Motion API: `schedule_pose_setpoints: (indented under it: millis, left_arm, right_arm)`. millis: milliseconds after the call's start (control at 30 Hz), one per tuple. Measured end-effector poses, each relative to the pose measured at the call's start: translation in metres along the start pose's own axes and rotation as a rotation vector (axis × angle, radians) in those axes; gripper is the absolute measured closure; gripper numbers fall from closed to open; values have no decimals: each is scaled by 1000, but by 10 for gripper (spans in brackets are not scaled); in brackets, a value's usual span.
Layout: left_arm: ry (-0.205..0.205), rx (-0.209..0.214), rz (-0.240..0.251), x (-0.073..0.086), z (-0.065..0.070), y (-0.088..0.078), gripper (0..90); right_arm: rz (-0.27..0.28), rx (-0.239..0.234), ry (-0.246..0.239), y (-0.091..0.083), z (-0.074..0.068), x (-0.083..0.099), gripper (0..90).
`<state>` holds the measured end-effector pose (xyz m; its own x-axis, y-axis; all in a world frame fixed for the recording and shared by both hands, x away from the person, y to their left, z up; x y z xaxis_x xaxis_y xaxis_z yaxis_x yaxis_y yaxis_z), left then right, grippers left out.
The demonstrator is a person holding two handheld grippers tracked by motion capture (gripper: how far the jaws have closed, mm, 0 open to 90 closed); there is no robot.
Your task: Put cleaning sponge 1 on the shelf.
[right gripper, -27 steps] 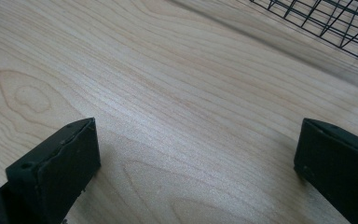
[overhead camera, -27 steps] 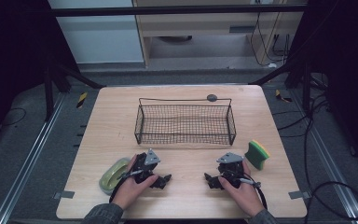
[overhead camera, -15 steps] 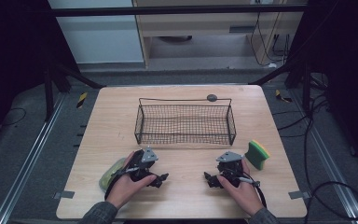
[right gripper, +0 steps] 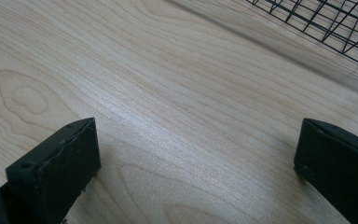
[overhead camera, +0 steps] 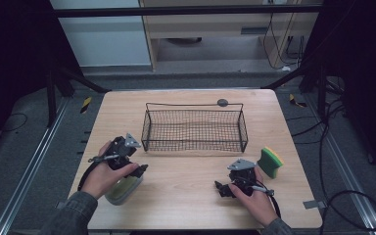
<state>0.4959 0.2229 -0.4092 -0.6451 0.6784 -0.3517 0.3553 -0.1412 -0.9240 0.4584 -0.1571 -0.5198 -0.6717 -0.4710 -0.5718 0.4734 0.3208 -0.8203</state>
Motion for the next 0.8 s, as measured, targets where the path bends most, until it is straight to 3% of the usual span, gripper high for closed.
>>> schedule_pose_setpoints:
  millis: [33,100,167,367,433,500,800]
  left_arm:
    - [-21,6,-23,2,-7,-1,65]
    - [-25,3,-40,4,-9,0,64]
    - [-23,4,-97,11,-7,3,81]
    - [-14,32,-130,22,-4,6,145]
    - [-8,40,-153,25,-5,7,260]
    - [-10,51,-179,29,-7,7,299]
    - [4,63,-228,38,-8,5,358]
  right_arm:
    - [2,-3,2,0,0,0,5]
    - [5,-1,-1,0,0,1,6]
    - [6,2,1,0,0,1,7]
    - [5,1,-1,0,1,1,8]
    - [2,-1,-1,-1,1,1,8]
    - [1,2,-3,-1,1,1,8]
    - [-3,-9,-7,-1,2,1,6]
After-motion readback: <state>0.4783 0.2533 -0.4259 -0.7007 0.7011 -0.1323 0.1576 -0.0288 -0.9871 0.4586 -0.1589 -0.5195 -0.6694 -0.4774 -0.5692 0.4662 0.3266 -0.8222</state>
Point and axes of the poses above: each handheld gripper's, and its own axes: y roughly forward along the jaws, x roughly out of its underside, z roughly to its right, the point moved 1 cm from there along y, roughly forward along the jaws, and after that the axes turned 11 degrees about -z, right-handed, at the moved point
